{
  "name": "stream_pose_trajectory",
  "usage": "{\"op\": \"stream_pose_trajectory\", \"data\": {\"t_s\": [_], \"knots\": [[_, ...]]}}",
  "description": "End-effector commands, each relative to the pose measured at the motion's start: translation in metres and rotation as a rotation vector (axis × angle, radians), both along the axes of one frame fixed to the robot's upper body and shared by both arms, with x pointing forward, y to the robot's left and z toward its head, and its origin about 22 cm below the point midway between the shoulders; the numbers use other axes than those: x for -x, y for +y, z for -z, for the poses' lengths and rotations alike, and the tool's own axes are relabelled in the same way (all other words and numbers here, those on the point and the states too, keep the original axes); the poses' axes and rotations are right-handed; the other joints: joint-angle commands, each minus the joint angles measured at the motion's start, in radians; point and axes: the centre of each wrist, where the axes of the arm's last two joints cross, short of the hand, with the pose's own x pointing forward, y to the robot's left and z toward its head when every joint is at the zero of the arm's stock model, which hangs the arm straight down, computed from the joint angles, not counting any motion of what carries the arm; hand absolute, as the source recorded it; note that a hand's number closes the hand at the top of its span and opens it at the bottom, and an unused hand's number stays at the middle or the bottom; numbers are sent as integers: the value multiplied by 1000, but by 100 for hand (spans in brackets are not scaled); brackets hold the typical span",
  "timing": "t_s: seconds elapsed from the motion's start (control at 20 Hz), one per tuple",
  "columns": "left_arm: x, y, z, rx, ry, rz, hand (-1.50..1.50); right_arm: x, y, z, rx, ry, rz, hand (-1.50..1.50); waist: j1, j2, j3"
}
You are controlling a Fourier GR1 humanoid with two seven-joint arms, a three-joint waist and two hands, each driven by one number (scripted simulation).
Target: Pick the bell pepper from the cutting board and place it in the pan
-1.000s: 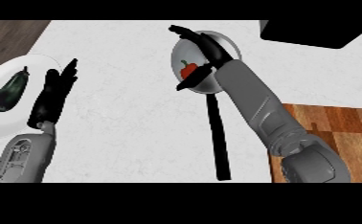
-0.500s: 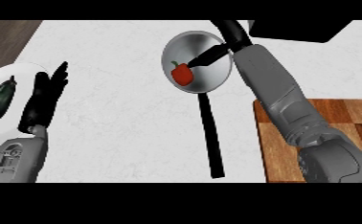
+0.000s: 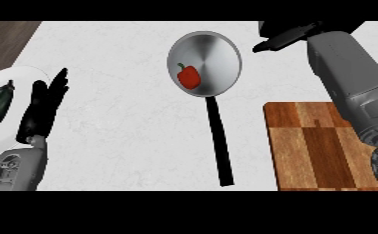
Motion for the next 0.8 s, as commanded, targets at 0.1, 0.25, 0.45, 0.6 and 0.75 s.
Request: {"op": "stream_pose_trajectory", "data": {"t_s": [0.1,0.25,0.45,0.6,0.75], "knots": [[-1,-9,-2,17,-5,14,0,11,-75,-25,6,19,-17,-150,6,4,2],[-1,-10,0,10,-8,22,0,17,-92,-26,16,20,-22,-150,18,12,3],[-2,-12,2,12,0,25,0,27,-118,-25,38,-3,-29,-150,14,14,4],[-5,-17,4,11,-6,0,0,33,-136,-36,43,-6,-40,-150,8,14,4],[-1,-19,8,8,-6,17,0,36,-143,-39,56,-10,-27,-150,15,14,4]]}}
